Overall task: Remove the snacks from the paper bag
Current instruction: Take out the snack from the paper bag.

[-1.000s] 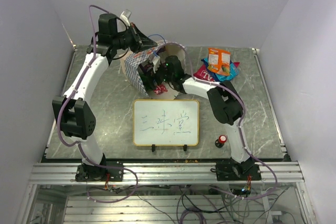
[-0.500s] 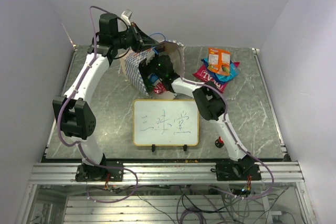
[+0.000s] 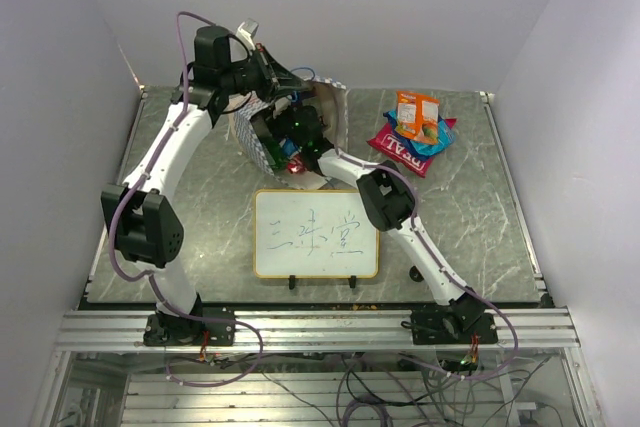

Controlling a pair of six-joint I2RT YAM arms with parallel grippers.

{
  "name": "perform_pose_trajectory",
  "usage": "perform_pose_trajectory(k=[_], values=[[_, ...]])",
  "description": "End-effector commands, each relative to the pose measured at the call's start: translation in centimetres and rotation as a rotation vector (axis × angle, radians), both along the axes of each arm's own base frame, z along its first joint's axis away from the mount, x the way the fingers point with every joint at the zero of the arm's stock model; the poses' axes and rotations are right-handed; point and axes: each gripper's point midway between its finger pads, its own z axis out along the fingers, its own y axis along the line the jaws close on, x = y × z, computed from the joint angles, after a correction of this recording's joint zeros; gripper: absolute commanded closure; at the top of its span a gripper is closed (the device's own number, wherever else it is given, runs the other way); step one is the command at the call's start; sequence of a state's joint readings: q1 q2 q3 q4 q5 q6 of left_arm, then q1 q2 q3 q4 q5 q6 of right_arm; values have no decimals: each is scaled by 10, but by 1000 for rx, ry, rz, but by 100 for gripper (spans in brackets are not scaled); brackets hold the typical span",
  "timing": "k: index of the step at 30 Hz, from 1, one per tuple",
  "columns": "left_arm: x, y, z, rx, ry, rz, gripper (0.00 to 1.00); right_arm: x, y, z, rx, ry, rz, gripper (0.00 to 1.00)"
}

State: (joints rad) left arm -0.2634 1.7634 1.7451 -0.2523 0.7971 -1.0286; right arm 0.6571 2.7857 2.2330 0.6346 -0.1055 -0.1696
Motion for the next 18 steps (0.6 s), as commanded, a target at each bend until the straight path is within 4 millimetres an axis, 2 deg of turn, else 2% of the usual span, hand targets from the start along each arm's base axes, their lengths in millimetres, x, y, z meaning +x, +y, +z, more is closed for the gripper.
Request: perform_pose_trajectory(k=[1, 2, 3, 7, 13, 18], values=[[-11, 8, 13, -12, -29, 21, 93, 12, -14, 14, 13, -71, -5, 80], [-9, 10, 12, -15, -27, 31, 93, 11, -16, 20, 17, -85, 0, 88], [-7, 13, 11, -17, -23, 44, 93, 10, -18, 23, 15, -94, 4, 92], [5, 25, 17, -43, -32, 88, 93, 2, -17, 34, -21, -129, 43, 99], [24, 43, 34, -91, -53, 145, 93, -18, -20, 70, -14, -192, 105, 100], [31, 46, 46, -129, -65, 162, 93, -35, -24, 97, 23, -251, 133, 100]])
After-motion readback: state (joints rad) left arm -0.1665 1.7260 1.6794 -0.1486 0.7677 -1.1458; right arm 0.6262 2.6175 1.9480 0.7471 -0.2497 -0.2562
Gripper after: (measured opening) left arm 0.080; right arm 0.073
